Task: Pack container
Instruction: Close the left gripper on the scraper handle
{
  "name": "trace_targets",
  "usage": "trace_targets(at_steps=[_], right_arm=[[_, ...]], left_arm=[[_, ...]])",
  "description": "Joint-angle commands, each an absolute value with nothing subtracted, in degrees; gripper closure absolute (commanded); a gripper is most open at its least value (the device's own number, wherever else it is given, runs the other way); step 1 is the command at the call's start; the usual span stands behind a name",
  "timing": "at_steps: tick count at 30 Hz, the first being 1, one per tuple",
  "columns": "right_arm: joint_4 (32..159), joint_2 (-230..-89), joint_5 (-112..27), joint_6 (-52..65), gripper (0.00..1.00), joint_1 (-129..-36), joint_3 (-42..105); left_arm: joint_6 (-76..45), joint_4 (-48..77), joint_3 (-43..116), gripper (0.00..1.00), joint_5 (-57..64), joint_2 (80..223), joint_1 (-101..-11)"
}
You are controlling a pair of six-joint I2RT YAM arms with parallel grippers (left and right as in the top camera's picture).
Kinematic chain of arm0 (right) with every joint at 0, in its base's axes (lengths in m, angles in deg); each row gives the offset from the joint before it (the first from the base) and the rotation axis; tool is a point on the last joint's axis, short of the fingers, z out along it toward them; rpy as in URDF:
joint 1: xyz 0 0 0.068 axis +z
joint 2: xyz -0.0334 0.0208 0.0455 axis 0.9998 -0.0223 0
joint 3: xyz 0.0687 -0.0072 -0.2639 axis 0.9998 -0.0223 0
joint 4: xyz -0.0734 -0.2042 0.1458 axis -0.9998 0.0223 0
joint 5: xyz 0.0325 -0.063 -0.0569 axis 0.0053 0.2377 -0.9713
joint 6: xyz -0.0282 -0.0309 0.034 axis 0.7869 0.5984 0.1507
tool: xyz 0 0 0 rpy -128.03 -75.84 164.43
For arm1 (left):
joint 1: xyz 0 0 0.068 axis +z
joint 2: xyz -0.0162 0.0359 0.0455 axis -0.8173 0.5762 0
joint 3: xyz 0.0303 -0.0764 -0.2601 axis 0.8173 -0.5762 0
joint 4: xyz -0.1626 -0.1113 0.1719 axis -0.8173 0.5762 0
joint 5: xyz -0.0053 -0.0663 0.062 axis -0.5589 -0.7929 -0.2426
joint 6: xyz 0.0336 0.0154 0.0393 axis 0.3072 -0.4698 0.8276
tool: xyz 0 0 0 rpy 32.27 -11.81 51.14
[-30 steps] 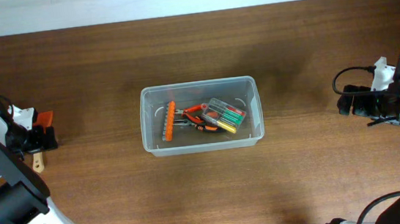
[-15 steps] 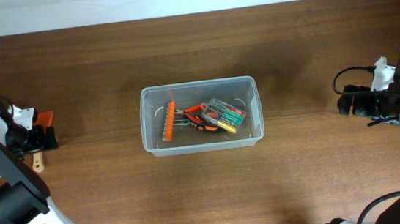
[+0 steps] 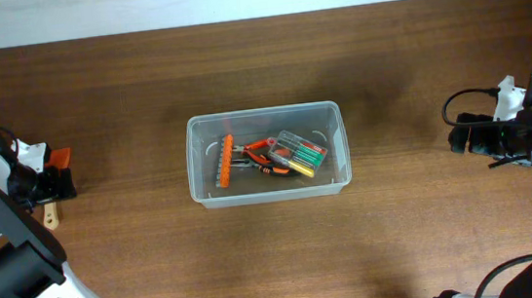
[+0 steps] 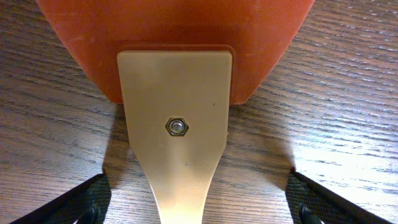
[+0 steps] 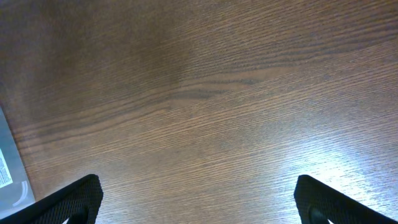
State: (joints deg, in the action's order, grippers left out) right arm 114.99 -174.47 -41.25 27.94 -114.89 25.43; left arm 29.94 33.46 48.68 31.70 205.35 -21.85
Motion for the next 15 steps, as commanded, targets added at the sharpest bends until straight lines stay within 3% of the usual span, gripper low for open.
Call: trace_targets(at_steps=[1,8,13,15], right_arm=[[114.82,-174.51,-40.74,27.45,0.01,-115.05,25.34],[114.82,-174.51,-40.74,27.45,0.01,-115.05,25.34],[114.82,-174.51,-40.74,27.48,0.01,-115.05,25.34],[114.82,-174.51,-40.74,27.45,0.01,-115.05,25.34]], left_arm=[[30.66,33.44,49.62,0.16,31.46,206.29,-21.5],[30.66,33.41,49.62,0.36,31.46,206.29,-21.5],[30.66,33.41,49.62,0.38,31.46,206.29,-21.5],[30.66,33.44,49.62,0.45,31.44,206.29,-21.5]])
